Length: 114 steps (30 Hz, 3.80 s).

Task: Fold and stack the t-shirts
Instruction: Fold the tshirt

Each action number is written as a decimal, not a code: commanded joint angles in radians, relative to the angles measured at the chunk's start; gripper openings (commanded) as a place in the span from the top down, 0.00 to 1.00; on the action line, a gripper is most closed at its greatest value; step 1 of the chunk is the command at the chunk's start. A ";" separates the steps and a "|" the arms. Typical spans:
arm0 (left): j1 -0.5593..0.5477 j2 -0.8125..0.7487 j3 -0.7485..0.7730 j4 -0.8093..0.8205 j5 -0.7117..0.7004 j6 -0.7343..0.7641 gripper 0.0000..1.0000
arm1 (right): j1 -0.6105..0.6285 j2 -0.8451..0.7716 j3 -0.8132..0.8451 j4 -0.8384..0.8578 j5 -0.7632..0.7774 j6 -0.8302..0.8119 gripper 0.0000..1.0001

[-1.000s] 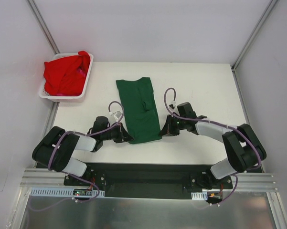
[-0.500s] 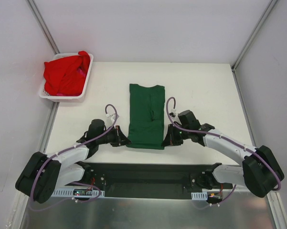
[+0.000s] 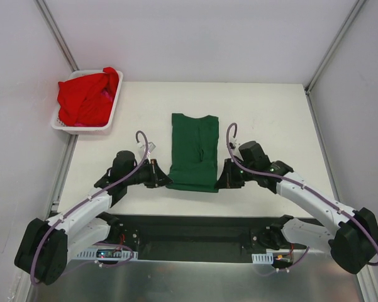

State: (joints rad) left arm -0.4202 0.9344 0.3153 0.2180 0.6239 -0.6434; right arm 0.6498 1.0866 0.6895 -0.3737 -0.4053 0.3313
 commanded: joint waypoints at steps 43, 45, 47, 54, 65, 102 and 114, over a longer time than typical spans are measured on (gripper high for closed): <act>0.046 0.513 0.697 -0.077 -0.046 0.185 1.00 | -0.205 0.397 0.594 -0.102 0.071 -0.178 0.99; 0.057 0.537 0.726 -0.077 -0.039 0.194 1.00 | -0.214 0.418 0.613 -0.093 0.062 -0.178 0.99; 0.069 0.578 0.748 -0.074 -0.036 0.200 1.00 | -0.226 0.458 0.633 -0.077 0.049 -0.181 0.99; 0.112 0.759 0.857 -0.034 0.006 0.214 1.00 | -0.276 0.622 0.660 0.024 -0.012 -0.169 0.99; 0.161 1.050 1.044 0.061 0.092 0.166 1.00 | -0.331 0.823 0.786 0.102 -0.059 -0.144 0.99; 0.213 1.018 1.071 0.149 0.181 0.142 0.15 | -0.411 0.849 0.746 0.197 -0.044 -0.175 0.43; 0.213 1.187 1.217 0.106 0.154 0.251 0.69 | -0.388 0.736 0.582 0.220 -0.086 -0.143 0.44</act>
State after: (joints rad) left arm -0.2142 2.0781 1.4742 0.3264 0.7757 -0.4568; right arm 0.2474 1.9152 1.3064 -0.1875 -0.4541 0.1791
